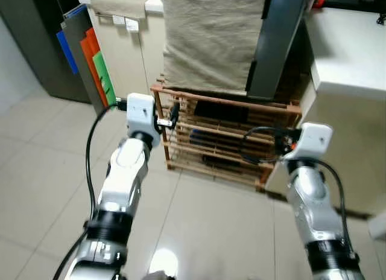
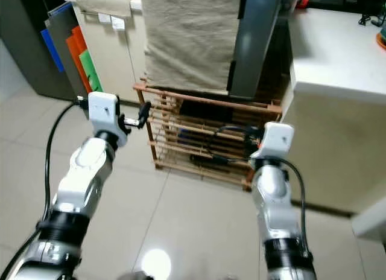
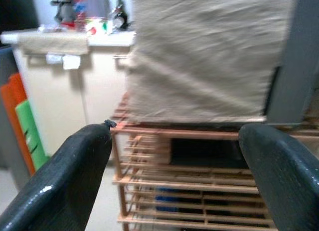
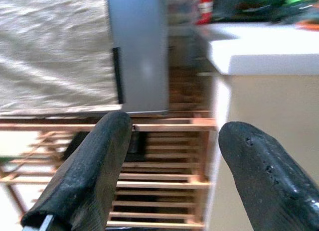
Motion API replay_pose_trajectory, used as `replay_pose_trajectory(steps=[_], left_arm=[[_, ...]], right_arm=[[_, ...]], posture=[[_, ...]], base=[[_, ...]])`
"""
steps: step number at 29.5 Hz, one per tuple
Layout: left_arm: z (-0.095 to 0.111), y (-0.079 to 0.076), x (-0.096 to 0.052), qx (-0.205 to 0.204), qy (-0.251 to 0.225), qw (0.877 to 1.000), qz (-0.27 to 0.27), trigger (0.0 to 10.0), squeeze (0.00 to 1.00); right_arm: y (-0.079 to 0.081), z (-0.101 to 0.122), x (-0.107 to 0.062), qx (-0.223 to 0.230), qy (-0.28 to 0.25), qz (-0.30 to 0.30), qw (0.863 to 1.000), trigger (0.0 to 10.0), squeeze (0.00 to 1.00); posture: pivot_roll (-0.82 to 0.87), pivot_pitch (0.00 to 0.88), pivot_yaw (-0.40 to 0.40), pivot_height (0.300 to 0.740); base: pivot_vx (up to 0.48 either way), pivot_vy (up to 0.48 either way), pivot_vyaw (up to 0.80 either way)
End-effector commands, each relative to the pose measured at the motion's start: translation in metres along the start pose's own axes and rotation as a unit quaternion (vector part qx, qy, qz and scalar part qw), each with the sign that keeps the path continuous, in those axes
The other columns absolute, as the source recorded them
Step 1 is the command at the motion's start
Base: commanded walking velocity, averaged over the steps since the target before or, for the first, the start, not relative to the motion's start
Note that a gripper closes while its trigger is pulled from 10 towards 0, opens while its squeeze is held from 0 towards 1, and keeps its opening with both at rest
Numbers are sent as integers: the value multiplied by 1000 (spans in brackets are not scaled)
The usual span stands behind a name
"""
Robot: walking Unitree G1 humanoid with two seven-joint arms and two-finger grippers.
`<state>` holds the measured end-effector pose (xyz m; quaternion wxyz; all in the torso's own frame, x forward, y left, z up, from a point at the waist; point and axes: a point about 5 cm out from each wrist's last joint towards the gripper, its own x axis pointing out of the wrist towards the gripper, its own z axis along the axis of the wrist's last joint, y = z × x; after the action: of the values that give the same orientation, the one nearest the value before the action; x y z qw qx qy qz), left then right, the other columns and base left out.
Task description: Restocking fridge
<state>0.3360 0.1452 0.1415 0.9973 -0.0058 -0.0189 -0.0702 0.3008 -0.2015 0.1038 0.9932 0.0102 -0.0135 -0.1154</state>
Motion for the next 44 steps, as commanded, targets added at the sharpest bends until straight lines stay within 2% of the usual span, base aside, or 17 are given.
replay_pose_trajectory(steps=[1, 3, 5, 10, 17, 23, 30, 38, 44], left_arm=[[-9, 16, -4, -3, 23, 999, 33, 10000, 0], [-12, 20, -4, -10, 30, 999, 41, 10000, 0], [-13, 20, -5, -1, 29, 999, 42, 10000, 0], [-2, 8, -5, 17, -6, 1000, 15, 10000, 0], [-4, 4, -2, 14, 0, 1000, 6, 10000, 0], [-7, -1, -2, 14, 6, 1000, 2, 10000, 0], [-7, -4, -1, 4, 2, 1000, -2, 10000, 0], [-9, -7, 0, 1, 3, 1000, -11, 10000, 0], [-11, -6, -1, 3, 7, 1000, -6, 10000, 0]], right_arm=[[-3, 0, 0, -5, -3, -16, 1000, 10000, 0], [-6, -1, -1, -10, -2, -21, 1000, 10000, 0], [-6, -2, -4, -16, -2, -17, 1000, 10000, 0], [16, 7, -6, -31, -25, 38, 998, 10000, 0], [19, 7, -4, -39, -24, 46, 998, 10000, 0], [33, 13, -5, -44, -32, 79, 995, 10000, 0], [31, 12, -3, -44, -28, 77, 996, 10000, 0], [38, 15, -4, -51, -36, 100, 993, 10000, 0], [30, 12, -3, -47, -27, 86, 995, 10000, 0]], posture=[[-80, 0, 27, 740], [-80, 0, 27, 740], [-86, 0, 30, 740], [-92, 0, 29, 740], [-94, 0, 23, 740], [-97, 0, 17, 740], [-97, 0, 10, 740], [-94, 0, 3, 740], [-94, 0, 3, 740]], base=[[0, 439, 0], [0, 0, 0], [0, 0, 0], [92, 0, 0], [461, 0, 0], [470, 0, 0], [471, 0, 0], [460, 0, 0], [458, 0, 0]])
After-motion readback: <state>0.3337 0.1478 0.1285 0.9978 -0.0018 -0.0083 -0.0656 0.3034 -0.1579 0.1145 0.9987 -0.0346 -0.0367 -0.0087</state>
